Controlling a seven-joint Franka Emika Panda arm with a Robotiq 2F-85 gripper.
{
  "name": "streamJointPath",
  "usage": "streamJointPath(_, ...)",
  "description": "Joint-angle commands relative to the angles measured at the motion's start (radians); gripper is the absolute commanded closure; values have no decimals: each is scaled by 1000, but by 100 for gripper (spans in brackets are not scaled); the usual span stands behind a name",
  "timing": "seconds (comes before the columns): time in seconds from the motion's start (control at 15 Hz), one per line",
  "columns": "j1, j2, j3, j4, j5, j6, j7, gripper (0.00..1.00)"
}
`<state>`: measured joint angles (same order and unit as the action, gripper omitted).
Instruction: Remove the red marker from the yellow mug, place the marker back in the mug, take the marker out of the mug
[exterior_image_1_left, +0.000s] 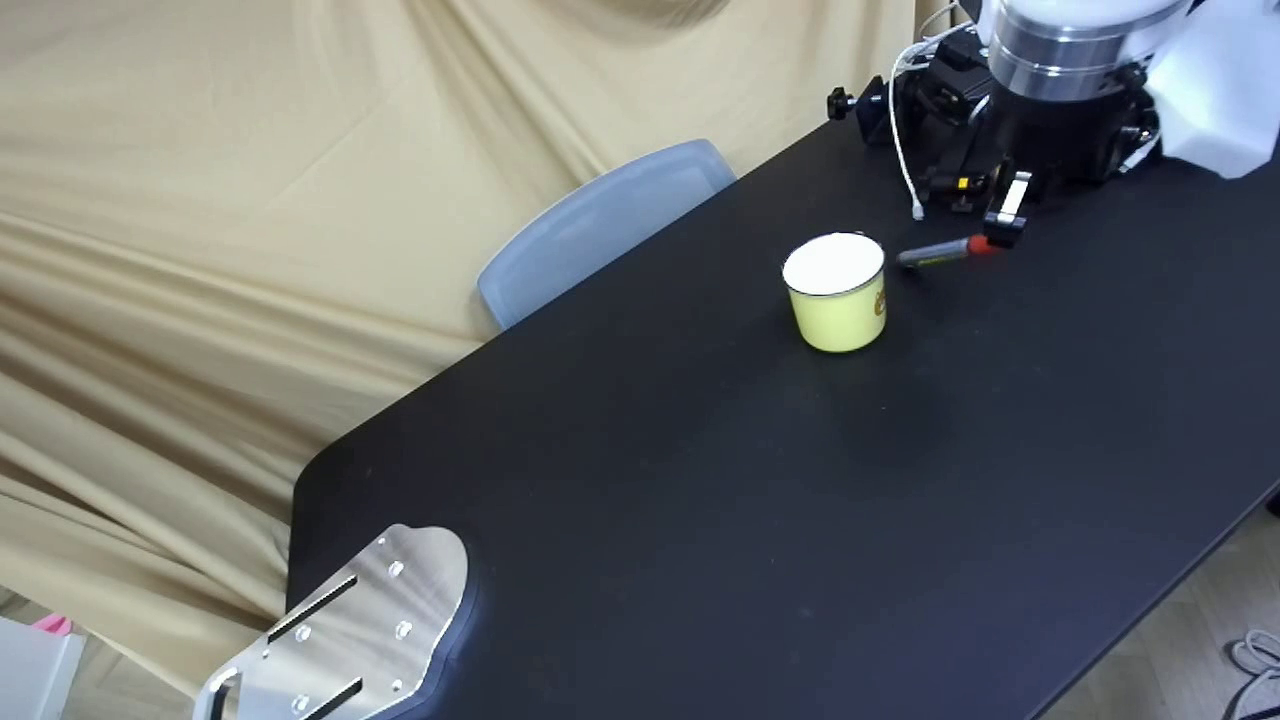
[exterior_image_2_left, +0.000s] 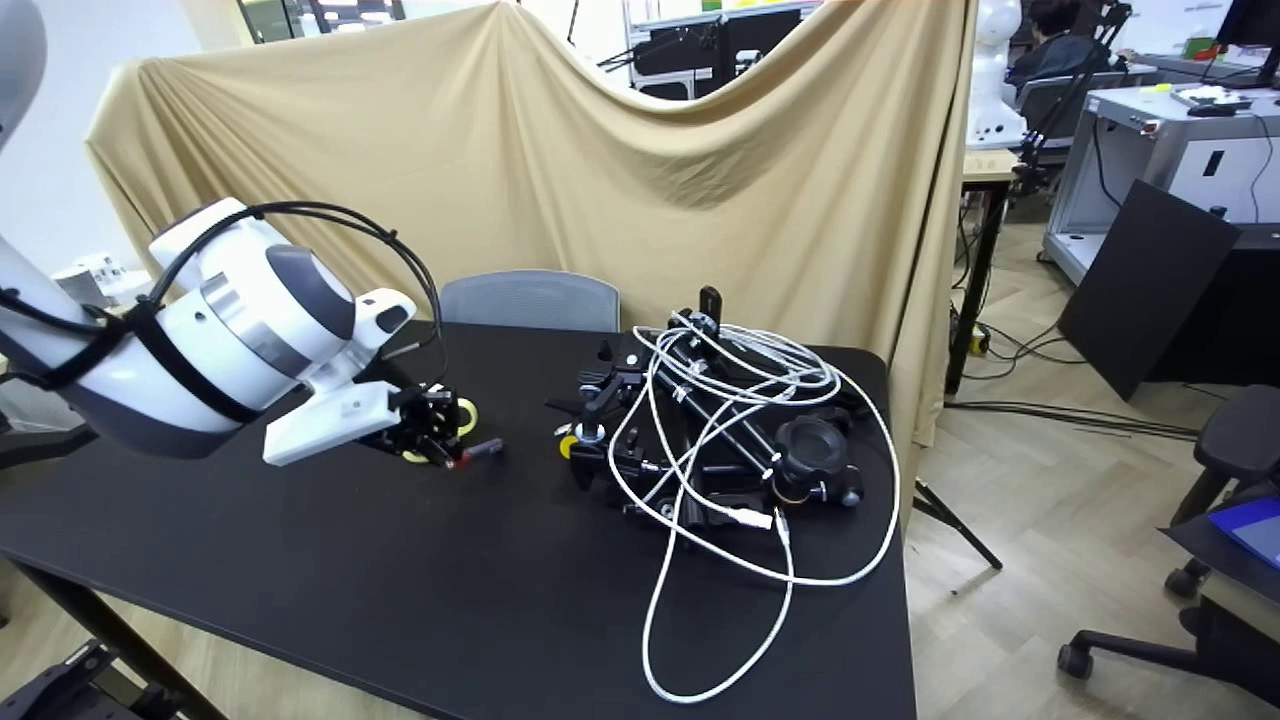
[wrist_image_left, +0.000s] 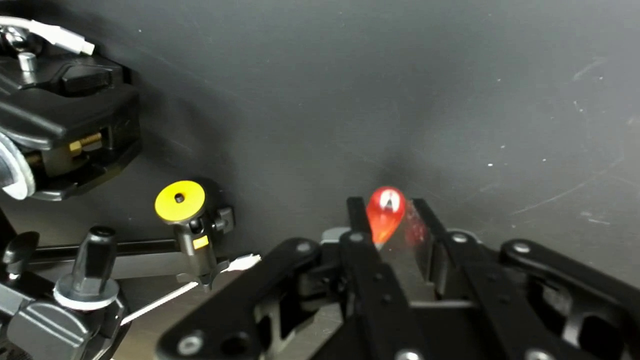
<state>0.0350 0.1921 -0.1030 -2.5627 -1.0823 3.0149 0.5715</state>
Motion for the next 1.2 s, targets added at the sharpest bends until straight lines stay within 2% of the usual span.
streamJointPath(0.0,6,55,2,29,4,6,14,42)
streamJointPath(0.2,-1,73,19,22,57,-7,-4,22)
streamJointPath(0.4,-15,70,58,-2,158,-18,-41,2)
streamJointPath(0.67,-35,39,127,-34,301,-33,-110,0)
streamJointPath(0.87,-84,29,229,-60,483,-98,-234,0)
streamJointPath(0.93,-26,20,197,-70,599,-117,-324,0)
streamJointPath(1.13,-15,-8,227,-75,790,-189,-490,0)
